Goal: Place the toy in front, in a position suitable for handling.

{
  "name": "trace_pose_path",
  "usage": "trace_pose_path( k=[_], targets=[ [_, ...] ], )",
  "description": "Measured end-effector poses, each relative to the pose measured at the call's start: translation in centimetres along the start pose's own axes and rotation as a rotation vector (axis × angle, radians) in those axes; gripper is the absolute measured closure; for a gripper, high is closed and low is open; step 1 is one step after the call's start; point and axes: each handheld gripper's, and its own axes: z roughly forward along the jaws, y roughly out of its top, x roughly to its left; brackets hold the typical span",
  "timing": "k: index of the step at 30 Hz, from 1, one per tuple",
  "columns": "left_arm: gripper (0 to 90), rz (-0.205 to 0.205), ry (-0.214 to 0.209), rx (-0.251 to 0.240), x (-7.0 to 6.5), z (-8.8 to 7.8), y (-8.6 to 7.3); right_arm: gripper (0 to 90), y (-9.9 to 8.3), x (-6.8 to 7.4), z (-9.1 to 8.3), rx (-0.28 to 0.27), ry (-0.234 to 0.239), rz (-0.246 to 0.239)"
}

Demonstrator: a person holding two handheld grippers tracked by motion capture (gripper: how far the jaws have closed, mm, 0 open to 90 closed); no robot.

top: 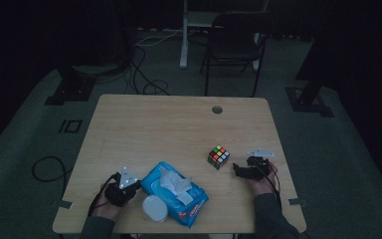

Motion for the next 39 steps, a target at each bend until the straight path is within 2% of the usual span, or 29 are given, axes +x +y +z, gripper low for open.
trace_pose_path(
  k=[2,5,7,8,9,10,11,12,13,14,16,18,20,22,23,24,26,27,30,31,32,35,36,37,38,39],
  targets=[
    [90.0,0.005,0.005,0.013,1.4,0.9,0.9,13.7,0.0,0.0,0.0,0.001,0.000,0.000],
    [90.0,0.006,-0.003,0.046,4.1,2.5,2.6,13.7,0.0,0.0,0.0,0.000,0.000,-0.001],
    [89.6,0.009,0.009,0.086,6.1,3.8,4.0,13.7,0.0,0.0,0.0,0.000,0.000,-0.001],
    [88.7,0.009,0.009,0.086,6.1,3.8,4.0,13.7,0.0,0.0,0.0,0.000,0.000,-0.001],
    [85.3,-0.015,0.080,0.133,8.3,5.3,5.8,13.7,0.0,0.0,0.0,0.001,0.000,0.000],
    [83.5,-0.032,0.112,0.150,9.1,5.8,6.4,13.7,0.0,0.0,0.0,0.001,0.000,0.001],
    [80.0,-0.032,0.112,0.150,9.1,5.8,6.4,13.7,0.0,0.0,0.0,0.001,0.000,0.000],
    [73.8,-0.091,0.166,0.158,10.5,6.5,7.1,13.7,0.0,0.0,0.0,0.001,0.000,0.001],
    [70.1,-0.091,0.166,0.158,10.5,6.5,7.1,13.7,0.0,0.0,0.0,0.001,0.000,0.001],
    [65.7,-0.141,0.192,0.158,11.4,6.8,7.4,13.7,0.0,0.0,0.0,0.001,0.000,0.001],
    [62.4,-0.174,0.213,0.153,11.7,6.9,7.4,13.8,0.0,0.0,0.0,0.001,0.000,0.001],
    [58.2,-0.223,0.202,0.136,12.1,6.7,6.9,13.9,0.0,0.0,0.0,0.000,0.001,0.001],
    [56.6,-0.235,0.195,0.126,12.3,6.5,6.6,13.9,0.0,0.1,-0.1,0.000,0.002,0.000],
    [50.9,-0.293,0.123,0.073,13.3,5.4,5.2,13.9,-0.1,0.1,-0.1,0.000,0.007,-0.007],
    [47.8,-0.327,0.099,0.055,13.9,4.9,4.7,13.9,-0.1,0.1,-0.1,0.000,0.008,-0.007],
    [47.0,-0.349,0.097,0.045,14.3,4.4,4.3,13.9,-0.1,0.1,-0.1,0.000,0.008,-0.007],
    [46.9,-0.363,0.113,0.036,14.5,3.8,4.1,13.9,-0.1,0.1,-0.1,0.000,0.008,-0.007],
    [46.8,-0.365,0.128,0.021,14.3,2.6,3.9,13.9,-0.1,0.1,-0.1,0.000,0.008,-0.007],
    [46.4,-0.323,0.136,-0.024,12.5,0.9,4.3,14.2,-0.1,0.3,-0.1,0.000,0.016,-0.009],
    [46.4,-0.323,0.136,-0.024,12.5,0.9,4.3,14.6,-0.1,0.3,-0.1,-0.002,0.017,-0.015],
    [46.4,-0.297,0.146,-0.048,11.0,0.2,4.7,14.7,-0.1,0.4,-0.1,-0.004,0.022,-0.018],
    [46.5,-0.262,0.135,-0.096,8.5,-0.8,5.6,15.3,0.0,0.7,-0.1,-0.003,0.029,-0.027],
    [46.7,-0.262,0.135,-0.096,8.5,-0.8,5.6,15.3,0.0,0.7,-0.1,-0.003,0.029,-0.027],
    [47.0,-0.230,0.119,-0.123,6.8,-1.3,6.3,16.4,0.0,0.8,-0.1,-0.004,0.030,-0.031],
    [47.1,-0.230,0.119,-0.123,6.8,-1.3,6.3,17.1,0.0,0.8,-0.2,-0.005,0.031,-0.031],
    [47.5,-0.193,0.101,-0.145,5.0,-1.7,6.9,18.3,0.0,0.9,-0.3,-0.009,0.033,-0.031]
  ],
)
